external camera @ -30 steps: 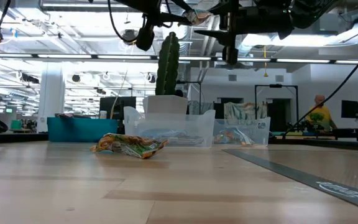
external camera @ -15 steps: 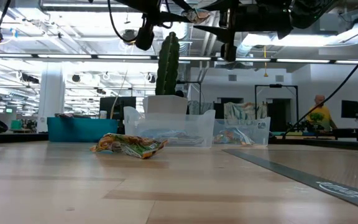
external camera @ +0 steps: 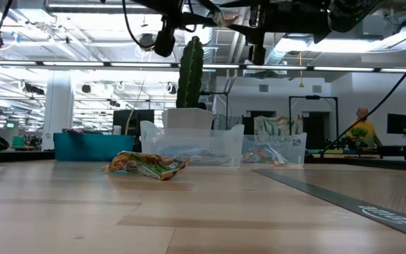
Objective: Pick and place Granola Bars by type
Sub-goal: Put the yellow granola bar into the top transparent bin
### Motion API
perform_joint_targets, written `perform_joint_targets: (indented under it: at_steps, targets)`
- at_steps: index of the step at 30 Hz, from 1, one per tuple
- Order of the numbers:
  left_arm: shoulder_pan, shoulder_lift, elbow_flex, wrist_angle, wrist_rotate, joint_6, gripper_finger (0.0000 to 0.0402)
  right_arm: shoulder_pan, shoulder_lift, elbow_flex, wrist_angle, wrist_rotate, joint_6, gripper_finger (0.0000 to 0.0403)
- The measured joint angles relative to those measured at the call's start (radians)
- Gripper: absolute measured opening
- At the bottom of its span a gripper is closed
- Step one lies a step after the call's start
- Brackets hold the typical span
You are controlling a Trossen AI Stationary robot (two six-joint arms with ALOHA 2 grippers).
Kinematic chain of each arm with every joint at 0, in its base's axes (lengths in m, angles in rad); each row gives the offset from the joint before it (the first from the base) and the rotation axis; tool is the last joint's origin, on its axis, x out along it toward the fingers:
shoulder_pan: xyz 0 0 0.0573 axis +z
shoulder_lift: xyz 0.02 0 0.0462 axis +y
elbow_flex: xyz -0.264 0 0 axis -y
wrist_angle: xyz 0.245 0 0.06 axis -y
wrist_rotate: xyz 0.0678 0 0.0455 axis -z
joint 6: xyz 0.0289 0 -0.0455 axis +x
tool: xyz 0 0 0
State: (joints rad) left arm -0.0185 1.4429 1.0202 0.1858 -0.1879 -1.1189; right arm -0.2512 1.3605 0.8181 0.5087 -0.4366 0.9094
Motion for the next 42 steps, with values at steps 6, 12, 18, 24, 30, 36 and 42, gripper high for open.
perform_joint_targets:
  at_steps: [6,12,18,24,30,36,42]
  targets:
    - [0.000,0.000,-0.001,0.078,-0.004,0.028,0.0045,0.003,0.000,0.000,-0.031,-0.007,-0.001,0.0128]
    - [0.000,0.000,-0.001,0.099,-0.001,0.044,0.0045,0.008,0.000,0.000,-0.030,-0.006,-0.017,0.0127]
    - [0.000,0.000,-0.001,0.096,-0.005,0.044,0.0045,0.015,0.000,0.000,-0.028,-0.006,-0.024,0.0099]
    - [0.000,-0.002,-0.001,0.083,-0.026,0.045,0.0045,0.015,0.000,0.000,-0.004,-0.006,-0.029,0.0045]
    - [0.000,-0.003,-0.001,0.044,-0.036,0.027,0.0056,0.015,0.002,0.000,-0.003,-0.008,-0.031,0.0006]
    - [0.001,-0.003,-0.001,0.031,-0.038,0.037,0.0110,0.015,0.002,0.000,-0.003,-0.019,-0.030,0.0007]
    - [0.001,-0.003,-0.001,0.042,-0.040,0.037,0.0176,0.016,0.002,0.000,-0.023,-0.044,-0.029,0.0003]
